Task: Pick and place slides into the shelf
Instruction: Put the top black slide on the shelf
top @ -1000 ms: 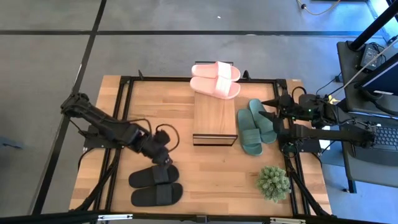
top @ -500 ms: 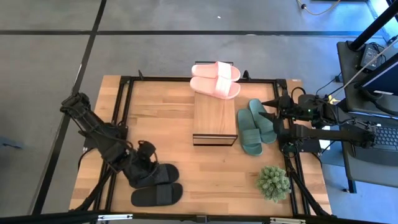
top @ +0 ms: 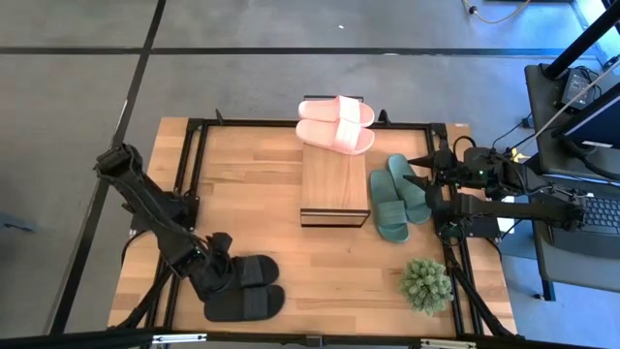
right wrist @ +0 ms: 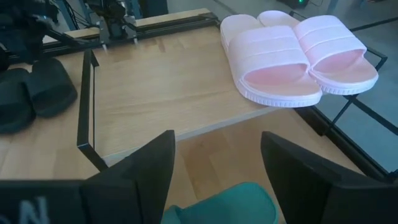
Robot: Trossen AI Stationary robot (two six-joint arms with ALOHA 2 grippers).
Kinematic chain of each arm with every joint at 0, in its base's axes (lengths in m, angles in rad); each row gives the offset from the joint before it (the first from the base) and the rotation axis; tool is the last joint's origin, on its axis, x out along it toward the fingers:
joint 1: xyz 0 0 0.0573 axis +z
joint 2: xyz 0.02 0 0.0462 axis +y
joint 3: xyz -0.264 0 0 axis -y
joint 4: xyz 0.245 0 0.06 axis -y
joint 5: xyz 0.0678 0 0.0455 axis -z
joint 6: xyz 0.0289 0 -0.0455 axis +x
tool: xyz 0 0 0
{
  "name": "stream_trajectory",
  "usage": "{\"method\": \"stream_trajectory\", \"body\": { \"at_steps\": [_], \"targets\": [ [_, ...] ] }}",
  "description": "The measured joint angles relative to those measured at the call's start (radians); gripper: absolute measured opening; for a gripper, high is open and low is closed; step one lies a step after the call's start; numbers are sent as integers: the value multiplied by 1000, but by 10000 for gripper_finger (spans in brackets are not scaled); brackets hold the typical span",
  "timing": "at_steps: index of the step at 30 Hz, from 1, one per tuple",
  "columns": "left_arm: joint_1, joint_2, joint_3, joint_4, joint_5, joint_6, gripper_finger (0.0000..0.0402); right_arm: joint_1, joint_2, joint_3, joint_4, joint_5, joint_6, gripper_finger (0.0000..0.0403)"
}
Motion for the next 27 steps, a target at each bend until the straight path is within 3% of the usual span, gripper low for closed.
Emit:
{"method": "stream_trajectory", "body": {
  "at_steps": [10,16,27],
  "targets": [
    [-7,0,-127,182,13,0,195,0,0,0,0,0,0,239],
    [-15,0,-219,377,-120,56,195,0,0,0,0,0,0,239],
    [-4,0,-263,389,-130,61,190,0,0,0,0,0,1,239]
  ]
}}
